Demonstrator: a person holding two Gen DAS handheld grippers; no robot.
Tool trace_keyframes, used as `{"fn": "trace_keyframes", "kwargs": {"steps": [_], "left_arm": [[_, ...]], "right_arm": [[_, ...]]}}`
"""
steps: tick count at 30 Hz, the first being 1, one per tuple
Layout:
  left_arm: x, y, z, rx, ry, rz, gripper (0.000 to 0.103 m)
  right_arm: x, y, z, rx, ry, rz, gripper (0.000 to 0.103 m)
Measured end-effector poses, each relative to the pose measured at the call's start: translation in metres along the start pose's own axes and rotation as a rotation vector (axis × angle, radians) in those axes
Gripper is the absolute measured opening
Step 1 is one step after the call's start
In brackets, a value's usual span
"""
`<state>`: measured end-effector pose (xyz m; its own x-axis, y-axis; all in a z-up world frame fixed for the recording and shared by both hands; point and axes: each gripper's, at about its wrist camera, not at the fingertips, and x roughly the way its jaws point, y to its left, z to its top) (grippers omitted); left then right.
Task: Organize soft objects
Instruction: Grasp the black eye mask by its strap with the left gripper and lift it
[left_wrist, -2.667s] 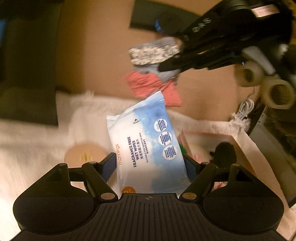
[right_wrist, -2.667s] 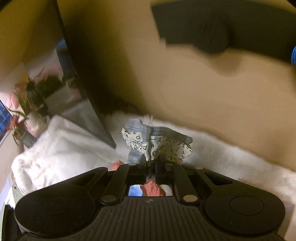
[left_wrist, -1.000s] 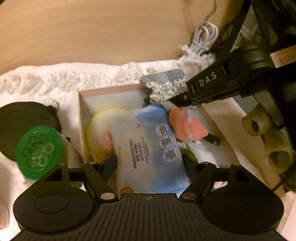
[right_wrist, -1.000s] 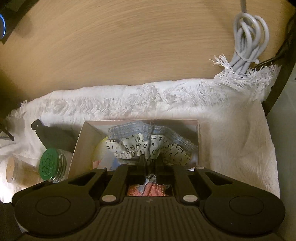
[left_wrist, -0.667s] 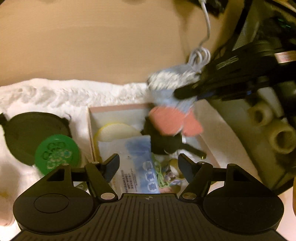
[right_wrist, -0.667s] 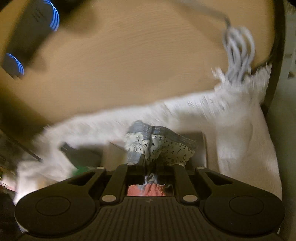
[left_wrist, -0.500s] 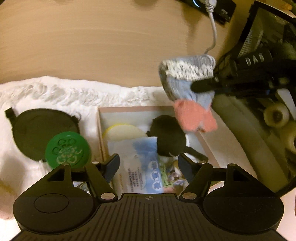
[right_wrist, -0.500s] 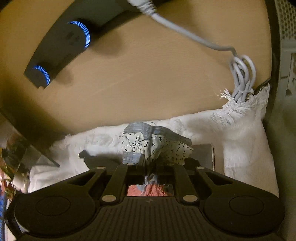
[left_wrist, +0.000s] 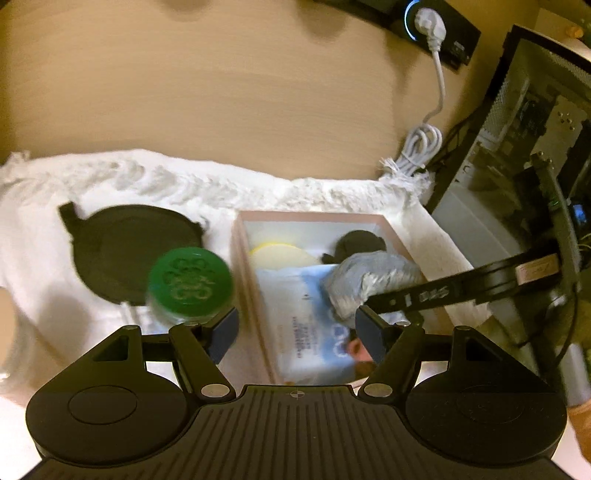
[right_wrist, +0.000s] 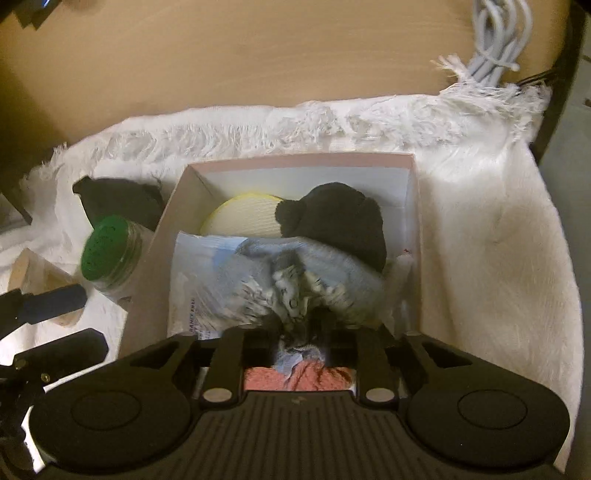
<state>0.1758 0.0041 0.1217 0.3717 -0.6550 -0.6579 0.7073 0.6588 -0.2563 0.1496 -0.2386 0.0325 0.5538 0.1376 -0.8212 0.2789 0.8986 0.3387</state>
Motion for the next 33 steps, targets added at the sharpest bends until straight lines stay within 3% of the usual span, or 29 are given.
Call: {"fn": "trace_keyframes", "kwargs": {"steps": [2, 9, 12, 16, 21, 24, 28, 33], "left_arm": [[-0.012, 0.009, -0.002, 0.003, -0.016, 0.013, 0.075], [-0.049, 0.051, -0.014, -0.007, -0.098, 0.072, 0.075], [-0.069, 0.075, -0.015, -0.016, -0.119, 0.071, 0.075], [-0.097, 0.116, 0.017, -0.038, -0.149, 0.094, 0.075], [-0.088, 0.149, 0.067, -0.044, -0.033, 0.084, 0.075], [-0.057, 0.15, 0.083, -0.072, 0.032, 0.018, 0.075], [-0.016, 0.108, 0.089, 0.251, 0.097, 0.083, 0.075], [0.041, 0.085, 0.091, 0.478, 0.252, 0.067, 0.075]], "right_arm": [[-0.016, 0.004, 0.0, 0.003, -0.054, -0.012, 0.058], [-0.08, 0.072, 0.019, -0.092, -0.248, -0.021, 0.071], [-0.092, 0.119, 0.031, -0.195, -0.303, -0.063, 0.072], [-0.106, 0.176, 0.053, -0.281, -0.352, -0.106, 0.072], [-0.116, 0.196, 0.08, -0.237, -0.321, 0.024, 0.074], [-0.111, 0.193, 0.075, -0.269, -0.332, 0.007, 0.075], [-0.08, 0.177, 0.063, -0.348, -0.255, -0.001, 0.075], [-0.056, 0.151, 0.038, -0.332, -0.173, 0.061, 0.075]]}}
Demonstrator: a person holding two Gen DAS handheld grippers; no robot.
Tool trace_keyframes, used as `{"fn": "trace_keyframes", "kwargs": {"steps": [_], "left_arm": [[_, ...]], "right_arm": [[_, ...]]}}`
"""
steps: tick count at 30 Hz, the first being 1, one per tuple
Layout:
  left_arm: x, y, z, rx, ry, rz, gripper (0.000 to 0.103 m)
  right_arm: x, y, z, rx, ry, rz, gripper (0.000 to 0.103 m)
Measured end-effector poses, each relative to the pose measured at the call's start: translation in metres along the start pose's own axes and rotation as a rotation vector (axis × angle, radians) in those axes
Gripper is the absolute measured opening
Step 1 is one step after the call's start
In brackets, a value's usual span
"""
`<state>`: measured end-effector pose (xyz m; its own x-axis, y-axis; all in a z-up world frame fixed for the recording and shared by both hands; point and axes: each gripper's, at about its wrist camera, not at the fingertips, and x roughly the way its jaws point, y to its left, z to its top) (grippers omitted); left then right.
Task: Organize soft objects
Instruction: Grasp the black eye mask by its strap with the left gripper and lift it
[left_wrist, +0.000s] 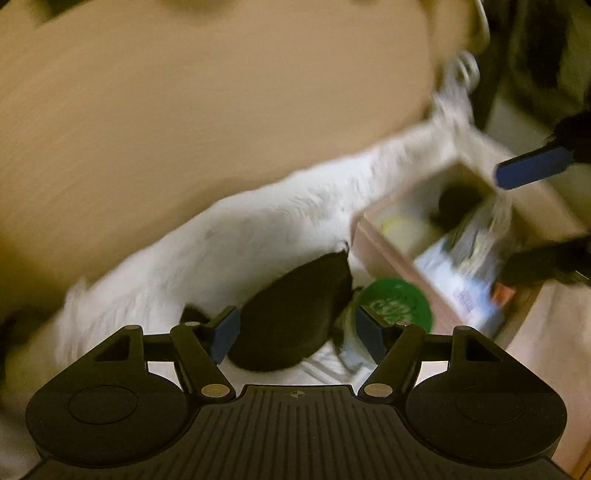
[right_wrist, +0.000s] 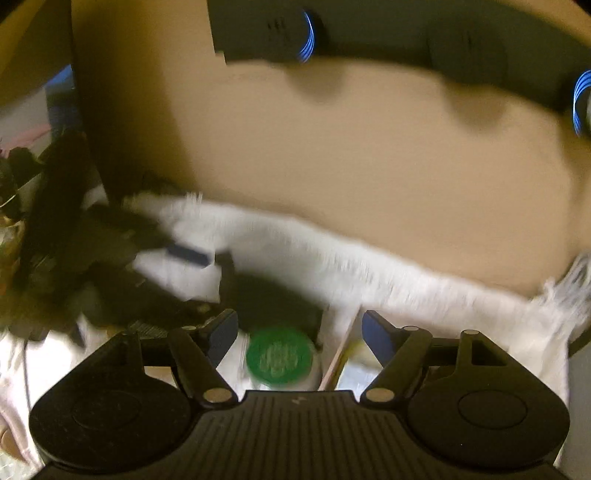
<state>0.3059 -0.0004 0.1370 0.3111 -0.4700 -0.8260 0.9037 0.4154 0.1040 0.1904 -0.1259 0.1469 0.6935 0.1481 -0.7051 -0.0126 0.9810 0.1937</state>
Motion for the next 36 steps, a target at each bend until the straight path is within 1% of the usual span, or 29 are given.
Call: {"fn": "trace_keyframes", "kwargs": {"steps": [1, 2, 4, 5, 8, 9, 11, 12, 13, 14, 16, 18, 19, 20, 21, 23, 24, 25, 27, 29, 30, 31, 33, 36], "left_arm": [[0.009, -0.001, 0.003, 0.037, 0.006, 0.018, 0.075], [0.017, 0.001, 0.007, 0.049, 0.015, 0.032, 0.075], [0.028, 0.009, 0.01, 0.034, 0.029, 0.014, 0.075], [0.033, 0.012, 0.011, 0.04, 0.041, -0.003, 0.075], [0.05, 0.017, 0.013, 0.067, 0.088, -0.01, 0.074], [0.054, 0.019, 0.012, 0.06, 0.108, -0.021, 0.07], [0.059, 0.022, 0.007, 0.047, 0.143, -0.044, 0.05], [0.057, 0.021, 0.004, 0.05, 0.152, -0.037, 0.033], [0.055, 0.021, 0.0, 0.056, 0.159, -0.025, 0.022], [0.051, 0.022, -0.003, 0.058, 0.164, -0.024, 0.02], [0.042, 0.024, -0.008, 0.042, 0.154, -0.058, 0.02], [0.045, 0.028, -0.007, 0.002, 0.159, -0.098, 0.021], [0.05, 0.029, -0.006, -0.014, 0.165, -0.101, 0.025], [0.056, 0.027, -0.004, -0.02, 0.171, -0.092, 0.026], [0.062, 0.028, -0.004, -0.02, 0.178, -0.084, 0.029], [0.078, 0.028, -0.003, -0.042, 0.222, -0.098, 0.029], [0.086, 0.028, -0.002, -0.052, 0.25, -0.103, 0.032], [0.091, 0.029, -0.003, -0.064, 0.273, -0.097, 0.032], [0.09, 0.037, -0.005, -0.141, 0.281, -0.115, 0.031], [0.088, 0.048, -0.008, -0.229, 0.292, -0.137, 0.027], [0.084, 0.051, -0.01, -0.255, 0.281, -0.15, 0.024], [0.075, 0.053, -0.012, -0.276, 0.25, -0.159, 0.021], [0.053, 0.056, -0.018, -0.313, 0.177, -0.154, 0.021], [0.017, 0.058, -0.028, -0.333, 0.086, -0.101, 0.02]], "right_arm": [[0.001, 0.0, -0.011, -0.011, 0.002, 0.003, 0.075], [0.002, 0.001, -0.021, -0.022, 0.007, 0.003, 0.075], [0.005, 0.004, -0.041, -0.043, 0.03, 0.009, 0.075], [0.006, 0.005, -0.049, -0.052, 0.041, 0.011, 0.075], [0.013, 0.011, -0.069, -0.093, 0.075, -0.001, 0.075], [0.013, 0.014, -0.075, -0.112, 0.082, -0.006, 0.075], [0.013, 0.02, -0.082, -0.148, 0.083, -0.008, 0.075], [0.013, 0.024, -0.086, -0.161, 0.081, -0.006, 0.075], [0.014, 0.025, -0.087, -0.165, 0.08, -0.002, 0.074], [0.016, 0.027, -0.089, -0.163, 0.08, 0.004, 0.073], [0.019, 0.035, -0.093, -0.154, 0.084, 0.035, 0.068], [0.027, 0.044, -0.097, -0.148, 0.093, 0.055, 0.064], [0.032, 0.049, -0.099, -0.147, 0.098, 0.059, 0.063], [0.038, 0.055, -0.102, -0.149, 0.098, 0.059, 0.06], [0.043, 0.061, -0.106, -0.156, 0.093, 0.048, 0.057], [0.051, 0.072, -0.109, -0.172, 0.073, 0.011, 0.056], [0.054, 0.076, -0.11, -0.182, 0.06, -0.011, 0.056], [0.057, 0.081, -0.112, -0.203, 0.037, -0.041, 0.056], [0.062, 0.09, -0.116, -0.261, -0.01, -0.088, 0.056], [0.07, 0.097, -0.117, -0.297, -0.023, -0.125, 0.056], [0.074, 0.099, -0.119, -0.295, -0.018, -0.131, 0.056], [0.077, 0.101, -0.12, -0.28, -0.014, -0.128, 0.056], [0.082, 0.108, -0.123, -0.257, -0.023, -0.14, 0.056], [0.092, 0.121, -0.125, -0.22, -0.047, -0.206, 0.056]]}}
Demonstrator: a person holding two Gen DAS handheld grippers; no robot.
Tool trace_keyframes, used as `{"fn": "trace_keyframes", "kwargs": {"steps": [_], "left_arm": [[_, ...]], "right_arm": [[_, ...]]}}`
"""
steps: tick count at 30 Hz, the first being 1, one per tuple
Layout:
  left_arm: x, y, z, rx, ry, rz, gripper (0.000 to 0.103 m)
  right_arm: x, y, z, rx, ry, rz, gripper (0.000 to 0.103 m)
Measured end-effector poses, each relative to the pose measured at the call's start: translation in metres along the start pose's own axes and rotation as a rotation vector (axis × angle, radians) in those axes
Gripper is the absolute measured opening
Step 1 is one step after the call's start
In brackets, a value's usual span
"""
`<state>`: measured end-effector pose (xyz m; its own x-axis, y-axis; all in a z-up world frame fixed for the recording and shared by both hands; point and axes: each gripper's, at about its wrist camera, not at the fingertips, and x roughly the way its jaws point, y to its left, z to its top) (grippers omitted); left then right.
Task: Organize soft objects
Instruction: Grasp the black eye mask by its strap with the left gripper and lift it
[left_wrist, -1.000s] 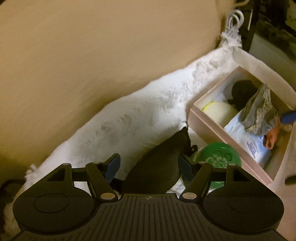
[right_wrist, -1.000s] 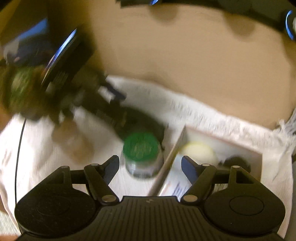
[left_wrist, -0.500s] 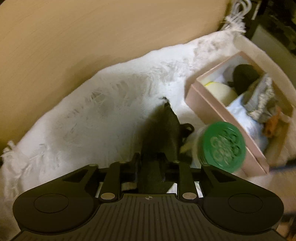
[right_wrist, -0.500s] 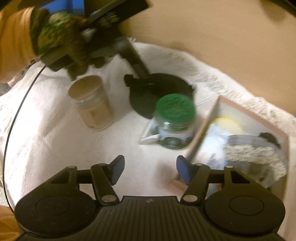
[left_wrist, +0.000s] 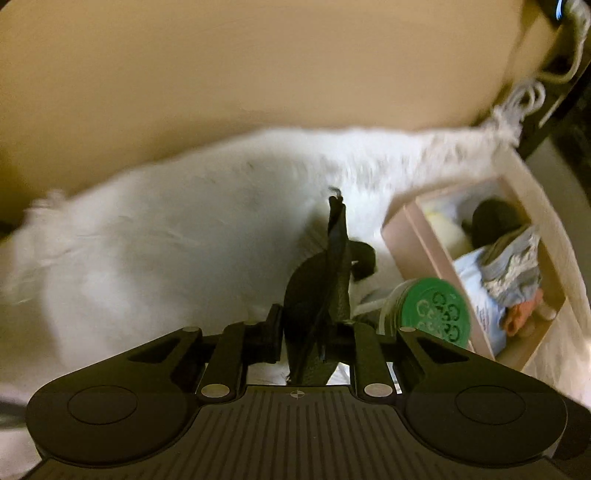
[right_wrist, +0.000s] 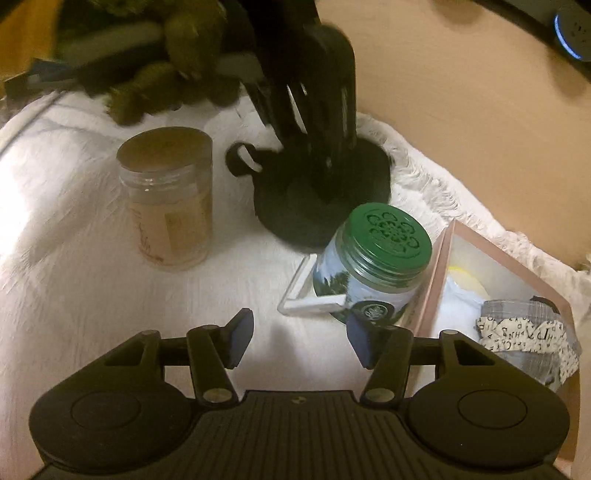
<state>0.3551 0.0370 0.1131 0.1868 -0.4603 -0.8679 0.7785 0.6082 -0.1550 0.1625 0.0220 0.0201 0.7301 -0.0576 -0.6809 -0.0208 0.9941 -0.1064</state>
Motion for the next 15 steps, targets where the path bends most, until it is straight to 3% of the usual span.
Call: {"fn": "trace_keyframes", "kwargs": {"steps": [5, 11, 13, 15], "left_arm": [[-0.048, 0.01, -0.016, -0.028, -0.144, 0.059, 0.02], [-0.075, 0.021, -0.034, -0.095, -0.231, 0.071, 0.02], [-0.081, 0.021, -0.04, -0.105, -0.244, 0.071, 0.02], [-0.085, 0.02, -0.046, -0.117, -0.255, 0.07, 0.02]], "right_arm": [[0.03, 0.016, 0.004, 0.119, 0.066, -0.077, 0.056], [0.053, 0.02, 0.008, 0.198, 0.034, -0.15, 0.056], [0.053, 0.014, 0.009, 0.253, 0.023, -0.128, 0.048], [0.05, 0.007, 0.01, 0.291, 0.012, -0.123, 0.028]]}}
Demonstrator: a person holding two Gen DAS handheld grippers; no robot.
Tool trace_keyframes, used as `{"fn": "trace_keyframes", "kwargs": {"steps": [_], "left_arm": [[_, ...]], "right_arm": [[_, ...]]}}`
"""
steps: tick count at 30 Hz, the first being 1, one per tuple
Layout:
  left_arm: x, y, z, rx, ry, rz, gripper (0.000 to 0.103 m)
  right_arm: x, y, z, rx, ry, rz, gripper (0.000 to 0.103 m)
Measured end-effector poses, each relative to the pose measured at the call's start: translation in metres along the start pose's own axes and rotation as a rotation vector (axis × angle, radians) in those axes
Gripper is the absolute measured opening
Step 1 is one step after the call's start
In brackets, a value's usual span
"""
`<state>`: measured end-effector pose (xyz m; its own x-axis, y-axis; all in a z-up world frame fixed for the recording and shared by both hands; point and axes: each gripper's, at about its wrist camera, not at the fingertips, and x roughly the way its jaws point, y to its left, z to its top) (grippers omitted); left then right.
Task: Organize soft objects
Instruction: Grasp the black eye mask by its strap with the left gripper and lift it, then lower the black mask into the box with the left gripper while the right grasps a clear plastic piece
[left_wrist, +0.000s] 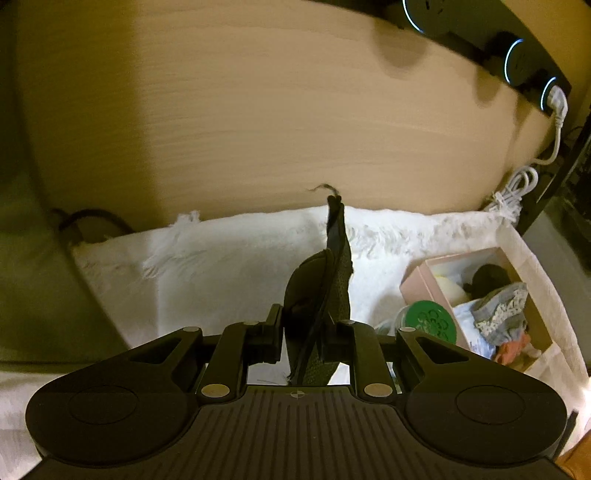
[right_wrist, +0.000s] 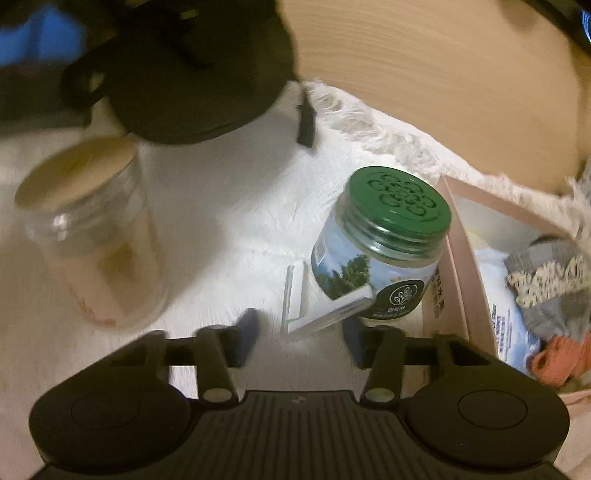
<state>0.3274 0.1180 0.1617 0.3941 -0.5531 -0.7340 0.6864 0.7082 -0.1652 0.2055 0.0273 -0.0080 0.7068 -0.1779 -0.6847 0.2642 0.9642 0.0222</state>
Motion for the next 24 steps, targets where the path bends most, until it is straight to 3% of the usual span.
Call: {"fn": "trace_keyframes", "kwargs": {"steps": [4, 13, 19, 24], "left_arm": [[-0.002, 0.002, -0.004, -0.005, -0.006, 0.012, 0.02], [-0.009, 0.001, -0.01, -0.019, -0.027, 0.033, 0.02], [-0.044, -0.001, -0.005, -0.023, -0.095, 0.037, 0.02], [-0.076, -0.005, -0.002, -0.018, -0.152, 0.028, 0.02]], "right_arm": [[-0.003, -0.002, 0.008, -0.001, -0.009, 0.017, 0.007], [-0.035, -0.013, 0.037, -0.02, -0.065, 0.117, 0.006], [-0.086, -0.035, 0.071, -0.024, -0.135, 0.244, 0.007], [-0.129, -0.05, 0.092, -0.015, -0.171, 0.288, 0.007]]}}
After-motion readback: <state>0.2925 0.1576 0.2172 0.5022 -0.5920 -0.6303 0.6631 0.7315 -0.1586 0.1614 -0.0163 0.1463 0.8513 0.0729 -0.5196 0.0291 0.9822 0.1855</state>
